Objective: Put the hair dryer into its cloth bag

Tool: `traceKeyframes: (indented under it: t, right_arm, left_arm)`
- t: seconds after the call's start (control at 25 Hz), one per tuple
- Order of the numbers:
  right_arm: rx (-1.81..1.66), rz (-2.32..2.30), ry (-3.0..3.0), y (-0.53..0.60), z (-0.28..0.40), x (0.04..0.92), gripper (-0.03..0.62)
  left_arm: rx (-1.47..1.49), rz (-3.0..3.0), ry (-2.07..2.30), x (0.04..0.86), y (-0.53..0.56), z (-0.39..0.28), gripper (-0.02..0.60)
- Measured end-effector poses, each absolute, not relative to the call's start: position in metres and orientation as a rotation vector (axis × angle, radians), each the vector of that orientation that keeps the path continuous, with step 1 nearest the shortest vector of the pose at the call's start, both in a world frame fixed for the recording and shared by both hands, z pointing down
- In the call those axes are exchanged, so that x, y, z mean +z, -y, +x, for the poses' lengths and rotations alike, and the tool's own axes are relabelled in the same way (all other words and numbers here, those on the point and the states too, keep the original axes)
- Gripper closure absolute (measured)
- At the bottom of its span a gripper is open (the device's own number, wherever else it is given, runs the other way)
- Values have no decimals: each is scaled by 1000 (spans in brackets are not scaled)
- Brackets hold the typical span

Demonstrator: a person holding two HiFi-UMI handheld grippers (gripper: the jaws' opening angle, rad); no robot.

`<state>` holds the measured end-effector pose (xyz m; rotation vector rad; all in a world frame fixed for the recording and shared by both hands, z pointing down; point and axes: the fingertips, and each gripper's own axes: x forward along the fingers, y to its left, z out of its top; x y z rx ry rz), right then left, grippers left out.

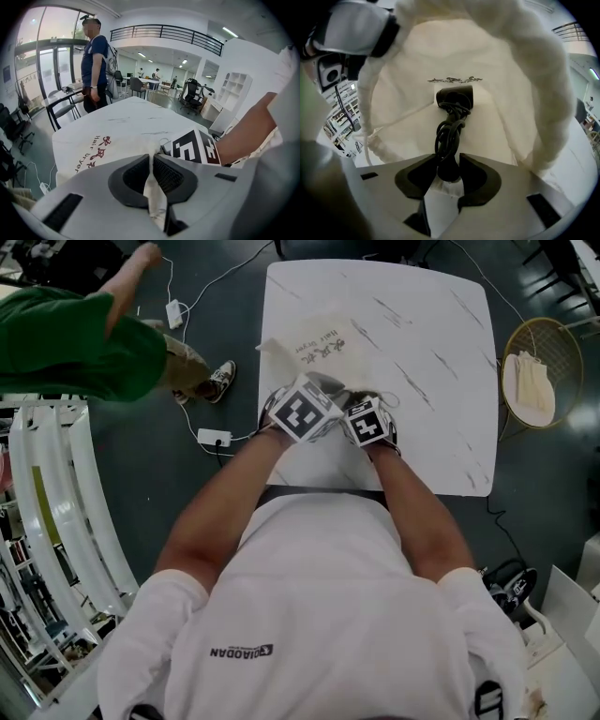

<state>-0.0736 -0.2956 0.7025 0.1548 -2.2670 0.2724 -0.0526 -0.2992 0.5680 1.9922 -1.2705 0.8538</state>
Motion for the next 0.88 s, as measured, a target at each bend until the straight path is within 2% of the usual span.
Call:
traceKeyframes:
  t: [0.24,0.52,0.88]
  right_arm:
    - [258,146,2302,292,-65,691,388]
    - [325,197,2380,275,-14,659,388]
    - [613,470,2451,273,57,611,431]
  left_arm:
    - [839,1994,1251,571,296,-55,532]
    - [849,1993,1180,589,293,-50,531]
    - [958,1957,1111,644,286,-40,531]
